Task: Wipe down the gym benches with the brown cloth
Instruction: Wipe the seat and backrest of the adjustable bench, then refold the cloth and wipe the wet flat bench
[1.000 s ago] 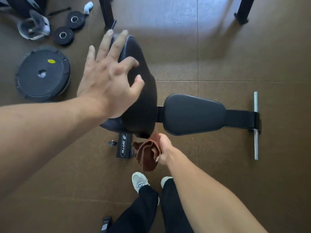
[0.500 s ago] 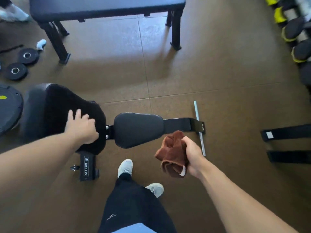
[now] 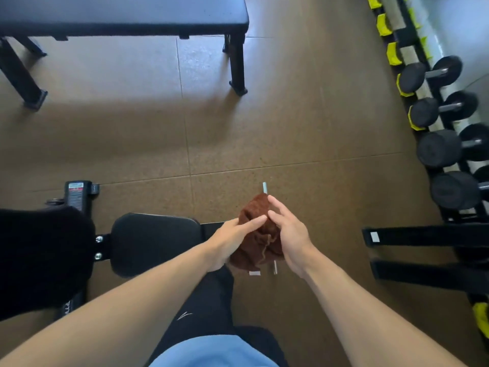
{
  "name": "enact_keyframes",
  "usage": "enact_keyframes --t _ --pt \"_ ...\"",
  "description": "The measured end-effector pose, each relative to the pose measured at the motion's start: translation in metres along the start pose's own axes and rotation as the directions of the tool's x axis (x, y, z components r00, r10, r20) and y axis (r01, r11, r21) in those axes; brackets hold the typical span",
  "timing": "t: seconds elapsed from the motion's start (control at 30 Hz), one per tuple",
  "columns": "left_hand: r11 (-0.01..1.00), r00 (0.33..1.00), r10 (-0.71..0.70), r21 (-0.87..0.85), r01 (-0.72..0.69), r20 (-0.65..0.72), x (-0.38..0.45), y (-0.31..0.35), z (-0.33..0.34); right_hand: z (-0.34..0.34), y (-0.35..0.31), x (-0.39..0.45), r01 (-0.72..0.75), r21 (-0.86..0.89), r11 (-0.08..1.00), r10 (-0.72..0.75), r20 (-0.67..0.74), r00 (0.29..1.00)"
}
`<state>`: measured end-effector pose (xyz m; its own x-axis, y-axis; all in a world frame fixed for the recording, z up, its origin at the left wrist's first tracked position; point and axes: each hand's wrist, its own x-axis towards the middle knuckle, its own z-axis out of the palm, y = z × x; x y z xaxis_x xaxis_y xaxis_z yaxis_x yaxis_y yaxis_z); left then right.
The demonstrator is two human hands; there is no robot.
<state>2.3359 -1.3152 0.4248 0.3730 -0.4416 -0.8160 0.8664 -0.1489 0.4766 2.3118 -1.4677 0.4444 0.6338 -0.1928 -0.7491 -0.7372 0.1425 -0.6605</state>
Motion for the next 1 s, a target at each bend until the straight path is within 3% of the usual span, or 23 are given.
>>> enact_keyframes --t 0.13,0.3,0.37,0.5,0.6,0.67,0.73,0.77,0.87,0.93,1.0 --pt "0.999 0.992 0.044 -0.013 -0.046 -0.120 0.035 0.047 0.025 -0.043 -0.049 0.043 0.099 -0.095 0.991 -0.102 -0.029 0.994" --pt "0.975 0.958 0.176 0.177 -0.137 -0.226 0.068 0.107 0.062 -0.088 -0.103 0.092 0.168 -0.193 0.967 -0.200 -0.163 0.966" --pt "0.966 0.953 0.201 0.207 -0.154 -0.228 0.086 0.131 0.082 -0.109 -0.126 0.113 0.212 -0.301 0.930 -0.255 -0.112 0.960" --pt "0.977 0.922 0.208 0.101 -0.185 -0.326 0.140 0.178 0.123 -0.163 -0.165 0.167 0.258 -0.483 0.836 -0.257 0.071 0.964" --pt "0.982 0.896 0.182 0.027 -0.187 -0.404 0.188 0.215 0.157 -0.211 -0.190 0.210 0.249 -0.491 0.835 -0.186 0.174 0.967" --pt "0.971 0.867 0.161 -0.081 -0.224 -0.472 0.219 0.239 0.180 -0.241 -0.208 0.239 0.132 -0.479 0.868 -0.106 0.081 0.991" --pt "0.949 0.867 0.123 -0.199 -0.245 -0.483 0.247 0.263 0.206 -0.275 -0.229 0.266 -0.084 -0.418 0.905 0.059 -0.071 0.996" --pt "0.932 0.870 0.111 -0.254 -0.259 -0.479 0.258 0.273 0.218 -0.289 -0.241 0.277 -0.162 -0.408 0.898 0.146 -0.071 0.987" --pt "0.880 0.888 0.122 -0.365 -0.303 -0.443 0.283 0.304 0.247 -0.322 -0.279 0.300 -0.246 -0.374 0.894 0.329 0.174 0.928" --pt "0.848 0.896 0.146 -0.413 -0.332 -0.420 0.292 0.329 0.255 -0.327 -0.308 0.314 -0.211 -0.329 0.920 0.309 0.282 0.908" --pt "0.827 0.892 0.183 -0.426 -0.367 -0.413 0.296 0.352 0.253 -0.324 -0.335 0.330 -0.100 -0.297 0.950 0.199 0.325 0.925"
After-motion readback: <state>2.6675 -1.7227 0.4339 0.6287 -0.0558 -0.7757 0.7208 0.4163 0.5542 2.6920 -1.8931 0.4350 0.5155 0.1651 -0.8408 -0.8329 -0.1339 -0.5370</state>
